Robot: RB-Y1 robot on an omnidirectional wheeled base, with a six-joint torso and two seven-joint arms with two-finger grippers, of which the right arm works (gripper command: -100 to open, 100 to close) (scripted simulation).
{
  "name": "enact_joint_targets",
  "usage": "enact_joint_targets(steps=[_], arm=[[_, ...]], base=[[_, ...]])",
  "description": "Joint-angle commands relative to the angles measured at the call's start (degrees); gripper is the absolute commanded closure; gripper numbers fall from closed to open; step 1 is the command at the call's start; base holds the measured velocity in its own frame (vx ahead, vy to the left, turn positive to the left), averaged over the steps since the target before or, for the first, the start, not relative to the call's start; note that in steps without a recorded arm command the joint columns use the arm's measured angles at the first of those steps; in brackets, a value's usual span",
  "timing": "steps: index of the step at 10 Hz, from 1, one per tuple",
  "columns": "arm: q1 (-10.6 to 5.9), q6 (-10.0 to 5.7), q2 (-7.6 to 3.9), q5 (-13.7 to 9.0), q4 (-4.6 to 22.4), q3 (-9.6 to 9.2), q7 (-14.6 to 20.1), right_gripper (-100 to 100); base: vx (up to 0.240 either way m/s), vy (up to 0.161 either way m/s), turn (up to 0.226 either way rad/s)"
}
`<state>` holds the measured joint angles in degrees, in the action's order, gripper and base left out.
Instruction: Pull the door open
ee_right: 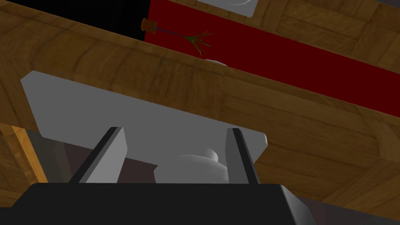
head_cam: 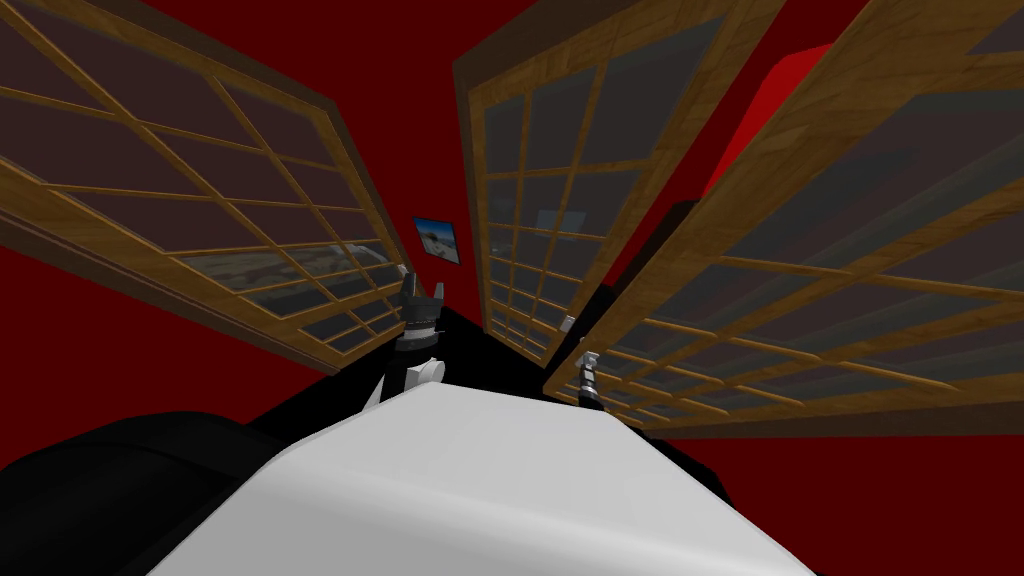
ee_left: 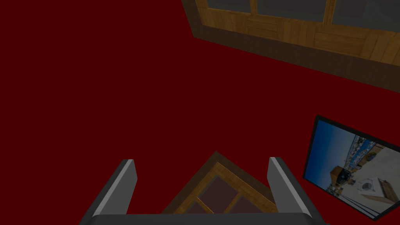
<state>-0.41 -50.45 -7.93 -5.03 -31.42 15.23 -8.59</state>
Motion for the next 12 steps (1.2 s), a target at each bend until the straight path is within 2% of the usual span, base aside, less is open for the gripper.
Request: enact_joint_targets(steps=[1,2,3,6,10,12], arm=[[1.88,2.27,-0.40,-0.5,-2.4,0.75,0.3,100],[1.79,2.27,-0.40,-0.5,-1.3,0.75,0.3,100],[1.80,2.22,-0.64,-1.3,-2.3,0.43,2.7,100],[1.80,2.22,-0.64,-1.3,-2.3,0.43,2.7,100],[1.46,2.06,-1.33,-3.6,-2.2,-0.61,9.6,100],[1.46,2.06,-1.33,-3.6,-2.3,-0.61,9.8,100]], base=[[-0.020,0.000,-0.012],[-0.003,0.006,0.009],[-0.024,-0.011,0.073],[-0.019,0.000,0.019],[-0.050,-0.020,0.096],[-0.023,-0.008,0.035]])
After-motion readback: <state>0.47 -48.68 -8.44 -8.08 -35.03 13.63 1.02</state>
